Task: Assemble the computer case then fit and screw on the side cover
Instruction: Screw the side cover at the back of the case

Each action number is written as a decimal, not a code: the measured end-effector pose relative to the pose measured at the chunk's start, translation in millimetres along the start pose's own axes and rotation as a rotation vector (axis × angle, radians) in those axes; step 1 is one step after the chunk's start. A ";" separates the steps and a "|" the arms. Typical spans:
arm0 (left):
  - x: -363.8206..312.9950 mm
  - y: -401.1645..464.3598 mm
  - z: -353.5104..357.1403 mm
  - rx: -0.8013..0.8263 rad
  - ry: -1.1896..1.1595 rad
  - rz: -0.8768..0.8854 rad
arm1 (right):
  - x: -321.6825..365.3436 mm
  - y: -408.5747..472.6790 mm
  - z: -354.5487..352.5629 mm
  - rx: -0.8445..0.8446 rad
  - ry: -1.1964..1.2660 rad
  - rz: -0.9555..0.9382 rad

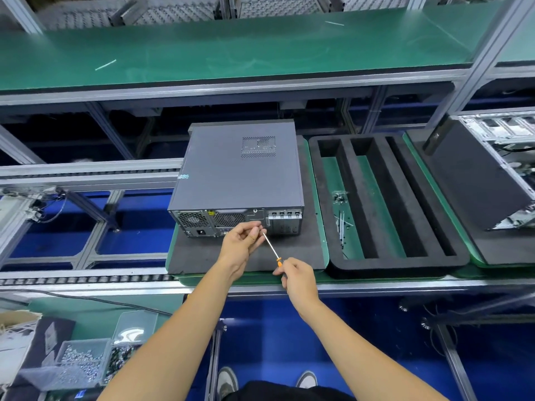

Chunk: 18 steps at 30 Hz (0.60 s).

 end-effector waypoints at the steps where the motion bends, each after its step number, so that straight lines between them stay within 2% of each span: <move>1: 0.4 -0.6 0.3 0.004 0.014 0.000 | -0.3 -0.1 -1.8 0.004 -0.005 -0.002; 9: 10.2 -2.5 6.4 0.004 0.135 -0.016 | -2.2 2.0 -15.7 0.038 -0.047 -0.019; 18: 22.9 1.6 21.8 0.088 0.103 -0.144 | -2.9 11.8 -33.4 0.030 -0.116 -0.039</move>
Point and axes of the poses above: each hand's wrist, its own y-axis towards the middle knuckle, its own z-axis out of the palm, x = y × z, the point moved 6 cm from there along y, towards the middle knuckle, and after that the axes turned 4 degrees about -z, right-handed, at the moved point
